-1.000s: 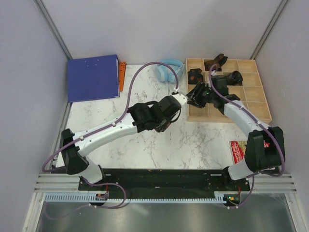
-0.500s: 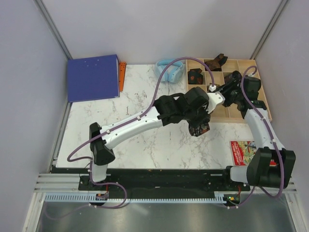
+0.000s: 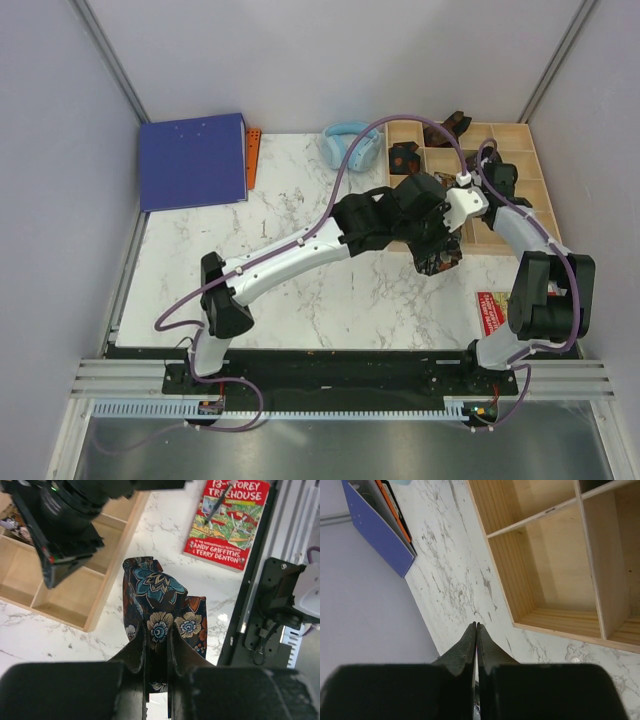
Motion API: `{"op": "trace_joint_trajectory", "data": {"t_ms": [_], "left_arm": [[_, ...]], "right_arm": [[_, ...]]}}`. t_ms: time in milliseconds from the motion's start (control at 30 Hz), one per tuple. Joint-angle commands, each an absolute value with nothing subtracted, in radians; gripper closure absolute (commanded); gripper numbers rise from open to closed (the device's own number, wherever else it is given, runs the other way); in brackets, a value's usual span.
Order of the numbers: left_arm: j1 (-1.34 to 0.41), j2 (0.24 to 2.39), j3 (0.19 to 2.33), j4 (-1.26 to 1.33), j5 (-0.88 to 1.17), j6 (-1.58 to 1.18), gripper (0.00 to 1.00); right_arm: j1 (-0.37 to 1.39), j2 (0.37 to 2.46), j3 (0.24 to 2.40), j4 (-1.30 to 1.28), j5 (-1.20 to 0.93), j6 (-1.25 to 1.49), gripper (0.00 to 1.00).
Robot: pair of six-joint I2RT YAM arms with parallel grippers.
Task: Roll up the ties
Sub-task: Place the tie in the storage box.
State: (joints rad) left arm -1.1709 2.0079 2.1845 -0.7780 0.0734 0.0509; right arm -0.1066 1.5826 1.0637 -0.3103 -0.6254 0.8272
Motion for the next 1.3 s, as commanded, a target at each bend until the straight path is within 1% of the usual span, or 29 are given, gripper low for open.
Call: {"op": "trace_joint_trajectory", "data": {"t_ms": [0, 67, 233, 467, 833, 933, 1067, 1267], "left_arm": [[-1.121, 2.048, 2.255, -0.666, 0.037, 0.087, 0.98], [-1.097, 2.052, 2.25, -0.644, 0.034, 0.078, 0.98], [-1.062, 2.083, 2.252, -0.568, -0.023, 0.077, 0.98], [-1.028, 2.149, 2.253, -0.535, -0.023, 0.075, 0.98], [-1.012, 2.249, 2.24, -0.489, -0.104, 0.074, 0.98], [-1.003, 2.263, 2.224, -0.474, -0.138, 0.06, 0.98], [-0.986, 2.276, 2.209, -0.454, -0.12, 0.046, 0.98], [-0.948, 2.302, 2.21, -0.439, -0.086, 0.009, 0.98]], "right_arm": [[-0.104, 1.563, 1.017, -0.295, -0.687, 0.798, 0.96], [-0.106, 1.562, 0.997, -0.293, -0.696, 0.796, 0.99], [-0.112, 1.56, 0.96, -0.287, -0.689, 0.804, 1.0], [-0.126, 1.568, 0.946, -0.288, -0.664, 0.804, 1.0], [-0.126, 1.566, 0.89, -0.288, -0.643, 0.781, 1.0], [-0.127, 1.548, 0.861, -0.288, -0.641, 0.776, 0.99], [-0.127, 1.531, 0.838, -0.288, -0.644, 0.772, 0.98], [-0.127, 1.526, 0.789, -0.285, -0.678, 0.762, 0.92]]}}
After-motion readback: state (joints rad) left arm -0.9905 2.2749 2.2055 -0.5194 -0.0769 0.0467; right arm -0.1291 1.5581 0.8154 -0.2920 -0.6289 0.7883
